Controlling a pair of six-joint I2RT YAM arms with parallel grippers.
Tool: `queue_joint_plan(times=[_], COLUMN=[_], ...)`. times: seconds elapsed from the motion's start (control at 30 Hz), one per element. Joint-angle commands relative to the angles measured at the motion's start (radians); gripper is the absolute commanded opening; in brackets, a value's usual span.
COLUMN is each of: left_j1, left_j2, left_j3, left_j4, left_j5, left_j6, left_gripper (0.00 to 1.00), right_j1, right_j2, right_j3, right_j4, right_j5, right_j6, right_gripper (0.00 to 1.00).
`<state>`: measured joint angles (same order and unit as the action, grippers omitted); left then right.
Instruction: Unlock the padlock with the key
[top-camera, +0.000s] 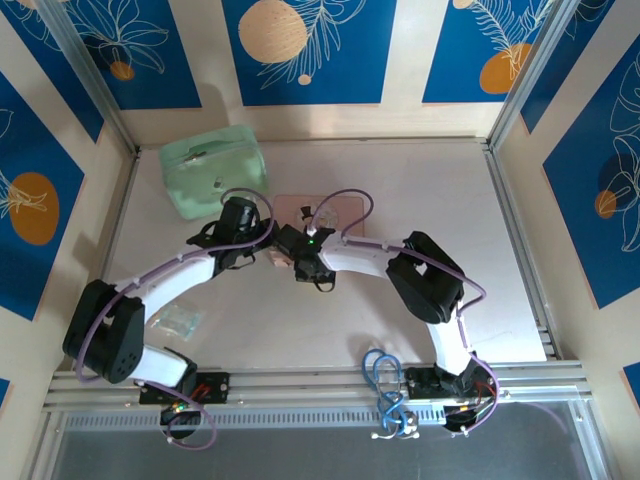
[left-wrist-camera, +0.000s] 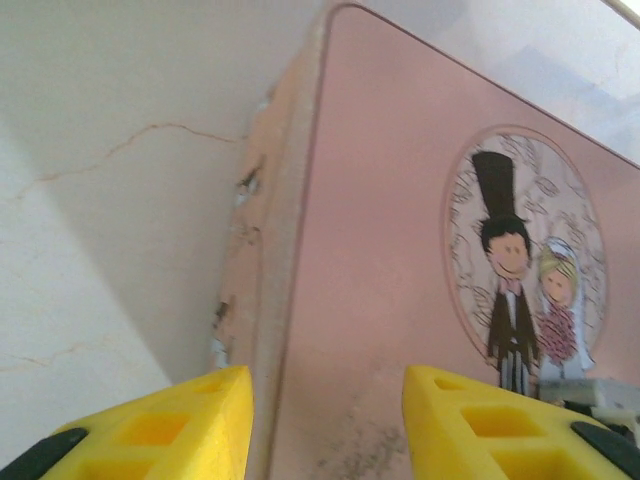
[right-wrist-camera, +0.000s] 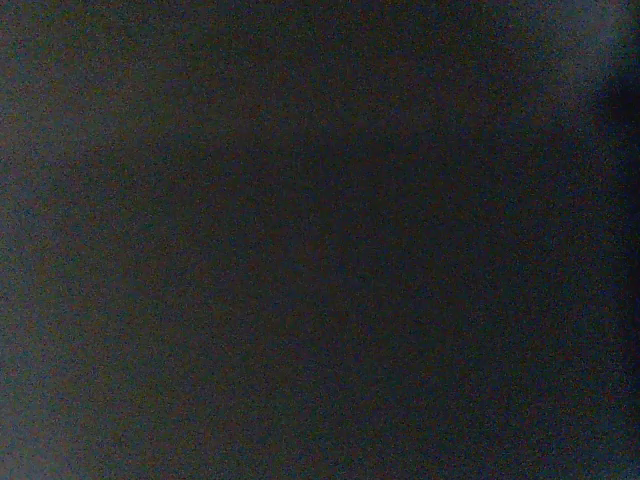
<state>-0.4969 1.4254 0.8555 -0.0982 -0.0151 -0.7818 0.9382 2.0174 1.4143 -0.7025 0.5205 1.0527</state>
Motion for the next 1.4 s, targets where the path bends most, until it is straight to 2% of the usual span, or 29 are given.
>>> queue_joint_plan(times=[0.0, 0.2, 0.37, 0.47, 0.63, 0.73, 0.8, 0.87, 1.0, 1.23, 1.37], left_j1=[-0.043, -0.036, -0.032, -0.03, -0.027, -0.026, -0.026, -0.027, -0.03, -0.066, -0.071], left_j2=[0.035, 0.043, 0.033, 0.008, -0.048, -0.119, -0.172, -0.225, -0.306, -0.376, -0.379], left_j3=[-0.004, -0.005, -0.01, -0.016, -0.028, -0.086, -0.141, -0.203, -0.31, -0.402, -0.426], left_j4=[-0.002, -0.003, 0.005, 0.003, -0.035, -0.019, 0.004, 0.034, 0.073, 0.118, 0.169], left_j5=[0.081, 0.083, 0.092, 0.079, 0.049, 0.035, 0.037, 0.05, 0.072, 0.06, 0.061], left_j6=[0.014, 0.019, 0.021, 0.022, 0.02, -0.013, -0.046, -0.084, -0.153, -0.205, -0.238], left_gripper=[0.43, 0.43, 0.45, 0.46, 0.45, 0.45, 0.45, 0.45, 0.45, 0.44, 0.43], right_j1=[0.012, 0.007, 0.007, -0.027, -0.093, -0.107, -0.107, -0.098, -0.095, -0.097, -0.061], right_j2=[0.047, 0.009, -0.027, -0.071, -0.103, -0.11, -0.121, -0.134, -0.164, -0.193, -0.172], right_j3=[0.084, 0.052, 0.026, -0.044, -0.094, -0.109, -0.129, -0.142, -0.173, -0.207, -0.209], right_j4=[-0.164, -0.116, -0.004, 0.148, 0.219, 0.223, 0.246, 0.253, 0.272, 0.316, 0.326], right_j5=[0.081, 0.071, 0.01, -0.142, -0.321, -0.337, -0.36, -0.354, -0.309, -0.228, -0.098], right_j6=[0.033, -0.033, -0.219, -0.365, -0.491, -0.497, -0.494, -0.487, -0.472, -0.382, -0.236], right_gripper=[0.06, 0.06, 0.02, 0.0, 0.01, 0.09, 0.2, 0.3, 0.44, 0.44, 0.44])
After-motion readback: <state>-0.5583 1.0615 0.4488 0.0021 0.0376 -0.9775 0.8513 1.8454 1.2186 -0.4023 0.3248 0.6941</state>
